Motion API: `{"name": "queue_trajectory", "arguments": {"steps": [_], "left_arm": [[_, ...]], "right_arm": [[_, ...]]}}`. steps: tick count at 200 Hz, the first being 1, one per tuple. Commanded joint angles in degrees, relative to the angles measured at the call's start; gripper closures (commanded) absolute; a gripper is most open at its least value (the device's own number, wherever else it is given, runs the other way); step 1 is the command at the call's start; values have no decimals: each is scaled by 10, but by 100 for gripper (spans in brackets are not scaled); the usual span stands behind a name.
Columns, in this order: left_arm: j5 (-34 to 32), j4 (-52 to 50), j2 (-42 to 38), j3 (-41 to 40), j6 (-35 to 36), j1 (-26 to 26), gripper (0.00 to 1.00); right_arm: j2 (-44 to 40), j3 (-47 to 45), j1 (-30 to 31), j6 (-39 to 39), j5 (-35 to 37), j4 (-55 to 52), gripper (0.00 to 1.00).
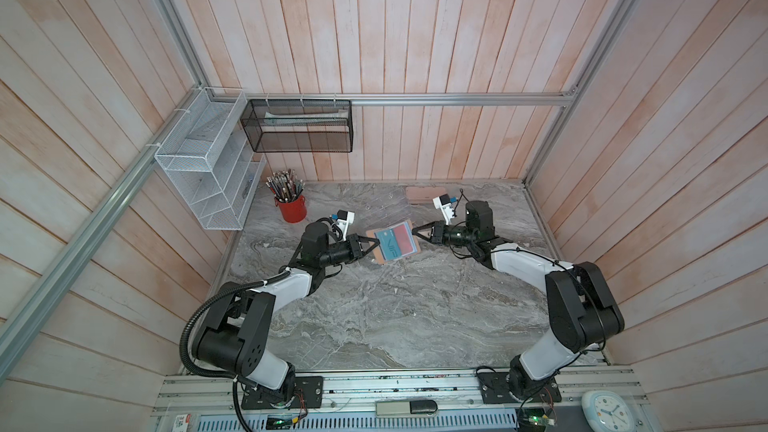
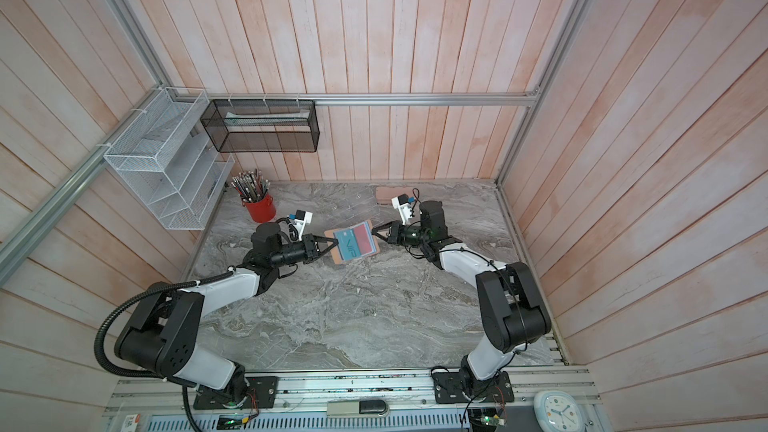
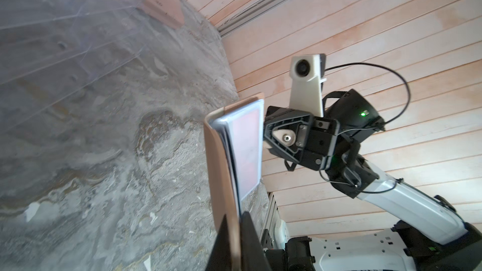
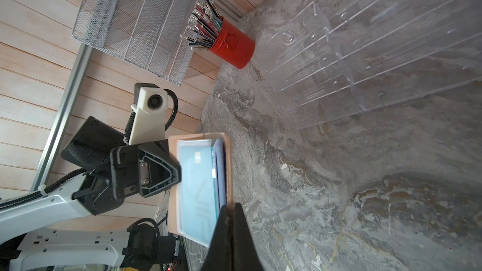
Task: Take the credit cards out of the card holder
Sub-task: Open the card holder, then place the card holder at the center of the table.
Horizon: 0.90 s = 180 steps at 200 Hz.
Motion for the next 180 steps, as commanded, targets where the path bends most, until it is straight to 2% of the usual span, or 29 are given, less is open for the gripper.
{"name": "queue_trajectory", "arguments": {"steps": [1,35,79,149,180], "left_arm": [[5,19,20,-12,19,-1,94],[5,9,48,-13,39,-1,94],[-15,-59,71,9,86,-1,95],[-58,-172,96,39,173,-11,97],[-81,-218,105,59,200,-18,99]], "right_arm": [[14,-5,4,-23,9,-14,100],[37,-27,4,-15,5,5,100],[64,-60,5,3,11,24,100],[92,-60,12,-23,82,-33,100],[82,-45,20,-46,133,-82,83]]}}
